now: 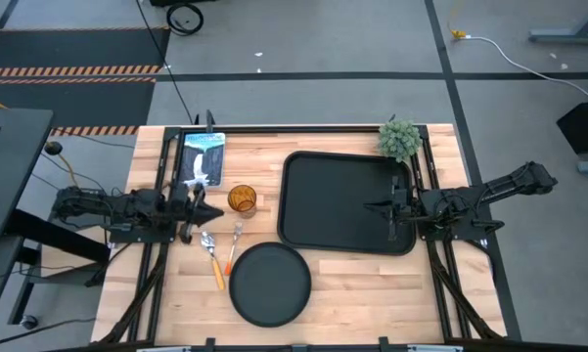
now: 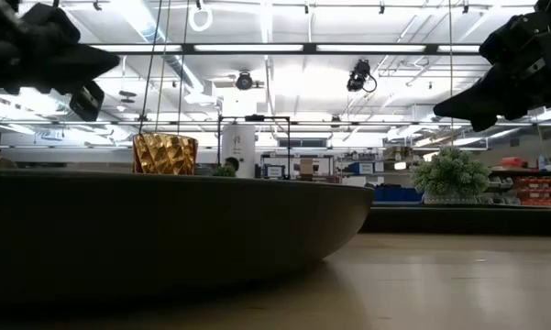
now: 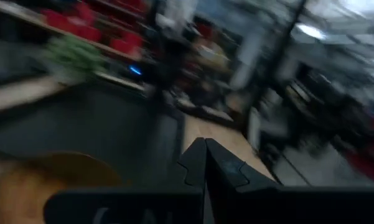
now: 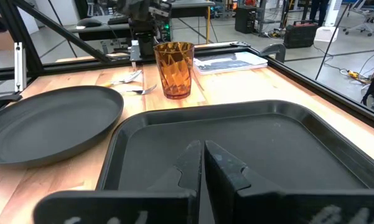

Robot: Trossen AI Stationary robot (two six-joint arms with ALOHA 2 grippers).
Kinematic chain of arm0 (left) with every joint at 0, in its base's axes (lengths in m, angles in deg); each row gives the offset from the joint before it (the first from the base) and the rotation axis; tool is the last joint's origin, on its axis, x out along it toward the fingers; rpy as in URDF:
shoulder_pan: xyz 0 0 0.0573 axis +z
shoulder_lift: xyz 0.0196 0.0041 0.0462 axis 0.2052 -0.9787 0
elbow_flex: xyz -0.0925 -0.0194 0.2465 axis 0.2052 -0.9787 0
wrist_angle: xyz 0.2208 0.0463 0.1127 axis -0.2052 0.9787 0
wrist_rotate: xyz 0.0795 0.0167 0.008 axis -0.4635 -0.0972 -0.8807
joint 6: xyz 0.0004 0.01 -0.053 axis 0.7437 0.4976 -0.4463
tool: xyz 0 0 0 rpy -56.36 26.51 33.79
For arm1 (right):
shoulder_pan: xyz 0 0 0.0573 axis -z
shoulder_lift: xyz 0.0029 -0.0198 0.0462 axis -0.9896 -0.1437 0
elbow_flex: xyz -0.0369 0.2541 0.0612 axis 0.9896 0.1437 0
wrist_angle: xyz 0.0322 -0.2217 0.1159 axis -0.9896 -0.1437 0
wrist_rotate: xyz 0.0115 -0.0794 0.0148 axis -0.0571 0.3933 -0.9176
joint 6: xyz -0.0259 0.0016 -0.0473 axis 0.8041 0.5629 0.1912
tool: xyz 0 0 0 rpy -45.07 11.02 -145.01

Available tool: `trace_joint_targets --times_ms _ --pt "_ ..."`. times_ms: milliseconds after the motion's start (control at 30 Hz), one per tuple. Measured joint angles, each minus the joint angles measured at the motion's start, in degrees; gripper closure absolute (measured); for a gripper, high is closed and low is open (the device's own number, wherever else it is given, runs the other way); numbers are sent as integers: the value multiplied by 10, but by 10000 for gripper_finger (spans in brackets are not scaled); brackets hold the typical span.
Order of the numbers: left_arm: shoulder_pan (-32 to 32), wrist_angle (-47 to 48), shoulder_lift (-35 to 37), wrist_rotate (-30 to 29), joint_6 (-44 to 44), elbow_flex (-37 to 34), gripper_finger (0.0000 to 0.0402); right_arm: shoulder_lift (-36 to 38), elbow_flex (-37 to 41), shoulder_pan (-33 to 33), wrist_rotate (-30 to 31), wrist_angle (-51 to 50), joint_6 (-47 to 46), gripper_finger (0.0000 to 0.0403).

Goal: Pick and place plate/cup/fork/spoon on tray
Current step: Put the brown cup on the black serving tray

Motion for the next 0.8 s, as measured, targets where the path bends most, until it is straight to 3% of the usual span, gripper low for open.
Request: trace_joint_targets --times_ms 133,233,500,800 --pt "0 -34 -32 -124 -4 0 392 0 0 0 0 0 0 376" --pt "2 -67 -78 -168 -11 0 392 0 0 0 0 0 0 376" --pt "43 -208 -241 -175 -7 0 392 0 0 0 0 0 0 376" --pt "107 -238 -346 -154 5 19 392 0 0 0 0 0 0 376"
